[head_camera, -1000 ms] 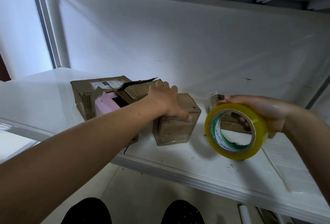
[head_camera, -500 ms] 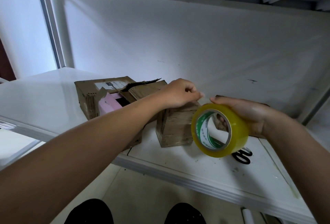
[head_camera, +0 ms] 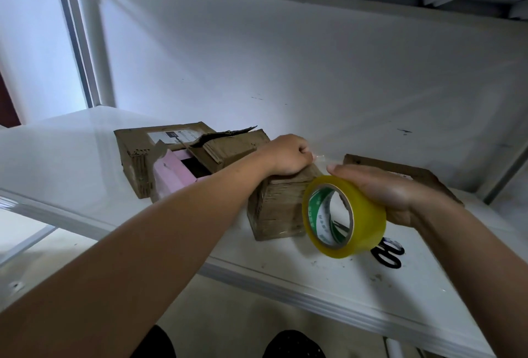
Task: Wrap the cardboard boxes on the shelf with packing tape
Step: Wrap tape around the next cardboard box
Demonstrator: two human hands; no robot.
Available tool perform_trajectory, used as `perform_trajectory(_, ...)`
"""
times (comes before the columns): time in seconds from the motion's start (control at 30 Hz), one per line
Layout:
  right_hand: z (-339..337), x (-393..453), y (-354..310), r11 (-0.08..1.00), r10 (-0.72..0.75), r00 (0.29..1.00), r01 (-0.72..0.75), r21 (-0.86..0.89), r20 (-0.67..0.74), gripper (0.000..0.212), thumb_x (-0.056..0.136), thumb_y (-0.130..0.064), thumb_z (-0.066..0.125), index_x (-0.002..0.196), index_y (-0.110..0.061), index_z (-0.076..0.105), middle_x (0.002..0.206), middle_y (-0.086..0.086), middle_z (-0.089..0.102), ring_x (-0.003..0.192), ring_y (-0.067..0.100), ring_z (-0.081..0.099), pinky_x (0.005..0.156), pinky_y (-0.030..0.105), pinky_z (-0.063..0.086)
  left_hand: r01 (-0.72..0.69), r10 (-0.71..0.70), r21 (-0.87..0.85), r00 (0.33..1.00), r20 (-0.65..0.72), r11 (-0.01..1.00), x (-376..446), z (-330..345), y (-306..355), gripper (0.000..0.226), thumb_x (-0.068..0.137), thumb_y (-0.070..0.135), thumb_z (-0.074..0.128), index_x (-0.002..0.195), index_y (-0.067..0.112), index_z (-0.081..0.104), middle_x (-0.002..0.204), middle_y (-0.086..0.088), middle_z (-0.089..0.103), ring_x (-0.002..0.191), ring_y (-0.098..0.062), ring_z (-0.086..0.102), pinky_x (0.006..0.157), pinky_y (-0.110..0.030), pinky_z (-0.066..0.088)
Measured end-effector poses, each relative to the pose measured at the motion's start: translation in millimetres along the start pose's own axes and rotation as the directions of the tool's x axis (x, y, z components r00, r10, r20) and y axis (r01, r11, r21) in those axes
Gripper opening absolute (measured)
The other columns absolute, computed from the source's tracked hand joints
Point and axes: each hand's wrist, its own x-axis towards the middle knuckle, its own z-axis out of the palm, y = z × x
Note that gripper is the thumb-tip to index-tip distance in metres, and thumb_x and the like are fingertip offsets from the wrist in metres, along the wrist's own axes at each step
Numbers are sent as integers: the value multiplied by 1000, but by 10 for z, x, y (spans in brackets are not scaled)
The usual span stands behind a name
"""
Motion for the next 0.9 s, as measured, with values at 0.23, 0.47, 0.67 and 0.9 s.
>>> perform_trajectory(0.23, 9, 84, -70, 980, 51, 998, -55, -193, -24, 57, 83, -50, 57, 131, -20, 47, 119, 10, 61, 103, 29, 62, 93, 45, 51, 15, -3, 141, 997, -81, 990, 12, 68, -65, 21, 95, 31, 48, 80, 17, 54, 100, -4, 63, 93, -21, 57, 71, -32, 42)
perform_trajectory(0.47, 35, 156, -20, 956, -5, 998, -13, -293, -59, 86, 64, -67, 55, 141, -40, 28, 134, 4, 46, 112, 28, 54, 100, 46, 46, 22, -17, 107, 998, -55, 994, 23, 4, -86, 34, 95, 31, 51, 66, 15, 46, 90, -11, 61, 91, -28, 59, 78, -39, 47)
perform_trajectory(0.67, -8, 196, 33, 953, -47, 999, 37, -301, -24, 80, 58, -71, 54, 131, -48, 31, 119, -3, 48, 104, 22, 57, 92, 40, 50, 27, -7, 104, 982, -189, 994, -1, 102, -132, 32, 93, 38, 54, 85, 9, 64, 101, -5, 62, 93, -20, 58, 80, -38, 49)
perform_trajectory(0.9, -13, 271, 86, 948, -64, 998, 64, -311, 10, 67, 63, -68, 54, 126, -53, 40, 126, -4, 52, 108, 20, 57, 96, 40, 49, 39, -11, 137, 979, -204, 990, -31, 106, -90, 24, 91, 34, 55, 80, 13, 57, 105, -5, 62, 98, -21, 58, 82, -39, 49)
